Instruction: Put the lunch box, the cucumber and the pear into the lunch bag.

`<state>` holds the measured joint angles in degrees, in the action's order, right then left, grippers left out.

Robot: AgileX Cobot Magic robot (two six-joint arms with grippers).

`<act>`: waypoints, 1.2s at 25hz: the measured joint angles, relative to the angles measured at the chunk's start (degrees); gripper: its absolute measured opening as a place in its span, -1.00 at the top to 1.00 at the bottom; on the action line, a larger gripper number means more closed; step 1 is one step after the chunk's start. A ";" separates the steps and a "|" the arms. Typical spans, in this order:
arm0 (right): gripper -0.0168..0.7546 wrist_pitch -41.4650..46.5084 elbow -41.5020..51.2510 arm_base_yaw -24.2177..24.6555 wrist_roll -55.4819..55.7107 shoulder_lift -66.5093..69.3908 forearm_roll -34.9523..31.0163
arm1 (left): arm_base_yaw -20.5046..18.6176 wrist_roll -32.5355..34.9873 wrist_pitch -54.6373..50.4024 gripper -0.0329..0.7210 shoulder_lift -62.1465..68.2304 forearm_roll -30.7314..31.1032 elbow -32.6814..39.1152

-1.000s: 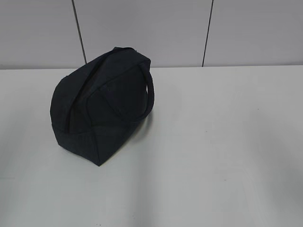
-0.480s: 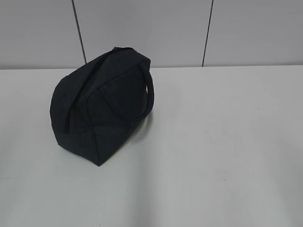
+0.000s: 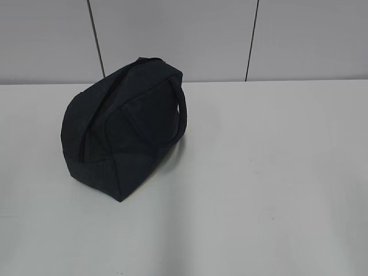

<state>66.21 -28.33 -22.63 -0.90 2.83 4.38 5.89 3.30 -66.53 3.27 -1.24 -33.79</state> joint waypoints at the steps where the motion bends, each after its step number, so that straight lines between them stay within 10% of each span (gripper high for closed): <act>1: -0.24 -0.12 0.00 0.00 0.00 0.00 0.00 | 0.00 0.00 0.98 0.28 -0.14 -0.12 1.27; 25: -0.24 -0.21 0.00 0.00 0.00 -0.73 -0.13 | 0.00 0.00 2.58 0.28 -0.67 -0.14 3.48; 30: -0.24 -0.34 0.00 7.70 0.00 -3.71 0.04 | -1.28 0.00 2.62 0.28 -3.99 -0.38 3.48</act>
<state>65.87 -28.33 -14.93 -0.90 -0.88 4.42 4.62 3.30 -63.92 -0.72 -1.62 -30.31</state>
